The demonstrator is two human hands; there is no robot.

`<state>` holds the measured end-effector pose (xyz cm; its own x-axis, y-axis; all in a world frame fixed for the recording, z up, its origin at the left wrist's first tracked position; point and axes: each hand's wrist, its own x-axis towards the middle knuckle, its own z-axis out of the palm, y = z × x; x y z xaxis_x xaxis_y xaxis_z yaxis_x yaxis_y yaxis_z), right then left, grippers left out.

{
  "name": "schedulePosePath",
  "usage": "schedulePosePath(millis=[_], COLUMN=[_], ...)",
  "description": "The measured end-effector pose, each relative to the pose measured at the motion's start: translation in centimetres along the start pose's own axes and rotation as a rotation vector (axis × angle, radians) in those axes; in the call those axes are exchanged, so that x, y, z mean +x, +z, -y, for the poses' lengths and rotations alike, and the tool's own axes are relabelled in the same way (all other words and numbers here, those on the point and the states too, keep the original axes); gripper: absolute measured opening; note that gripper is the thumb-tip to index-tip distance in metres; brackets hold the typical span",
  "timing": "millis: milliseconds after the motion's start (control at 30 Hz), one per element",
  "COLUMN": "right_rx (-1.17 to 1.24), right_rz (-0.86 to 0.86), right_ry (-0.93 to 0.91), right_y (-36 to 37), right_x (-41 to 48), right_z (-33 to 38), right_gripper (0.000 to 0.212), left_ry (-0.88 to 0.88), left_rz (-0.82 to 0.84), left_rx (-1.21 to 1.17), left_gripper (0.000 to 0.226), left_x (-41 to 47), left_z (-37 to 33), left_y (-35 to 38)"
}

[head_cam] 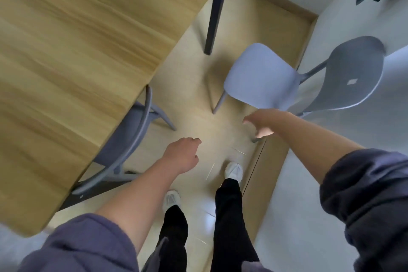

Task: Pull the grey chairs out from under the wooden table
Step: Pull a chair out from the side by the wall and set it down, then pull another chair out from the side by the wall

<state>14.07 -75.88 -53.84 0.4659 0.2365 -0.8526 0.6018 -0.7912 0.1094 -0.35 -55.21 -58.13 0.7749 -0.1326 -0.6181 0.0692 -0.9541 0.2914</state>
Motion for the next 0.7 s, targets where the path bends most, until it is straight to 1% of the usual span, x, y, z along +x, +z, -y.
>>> schedulePosePath(millis=[167,300,367,433,500,533,567,633,700], right_rx=[-0.076,-0.122,-0.149,-0.174,-0.188,-0.192,-0.196,-0.23,-0.261], right_rz=[-0.096,-0.193,-0.275,-0.403,-0.568,-0.623,-0.654,-0.666,-0.628], right_ry=[-0.068,-0.153,-0.219,-0.276,-0.331,-0.359,-0.383,-0.417,-0.419], right_y=[-2.4,-4.1,-5.3,-6.2,-6.6,-6.6,-6.5,-5.9,-5.7], right_x=[-0.9,-0.9,-1.1,-1.3,-1.4,-1.6,-1.7,-1.6,-1.5], right_z=[8.6,12.7,14.8,16.6,18.3,19.2,20.0,21.7,23.3], right_gripper=[0.066,0.066,0.063,0.055,0.048,0.046,0.048,0.056,0.062], left_ry=[-0.032,-0.038,-0.04,-0.001,-0.01,-0.055,-0.117,-0.227,-0.277], left_rz=[-0.03,-0.164,-0.3,-0.498,-0.653,-0.685,-0.661,-0.553,-0.413], left_rx=[0.002,-0.039,-0.103,-0.126,-0.069,-0.039,-0.027,-0.056,-0.095], left_gripper=[0.04,0.039,0.038,0.031,0.03,0.034,0.04,0.049,0.051], left_x=[-6.0,-9.1,-10.6,-11.8,-12.7,-13.0,-13.3,-13.9,-14.2], left_z=[6.6,8.6,9.1,9.4,10.0,10.4,10.8,11.9,13.5], left_y=[1.4,2.1,2.2,2.0,2.0,2.1,2.1,2.5,3.0])
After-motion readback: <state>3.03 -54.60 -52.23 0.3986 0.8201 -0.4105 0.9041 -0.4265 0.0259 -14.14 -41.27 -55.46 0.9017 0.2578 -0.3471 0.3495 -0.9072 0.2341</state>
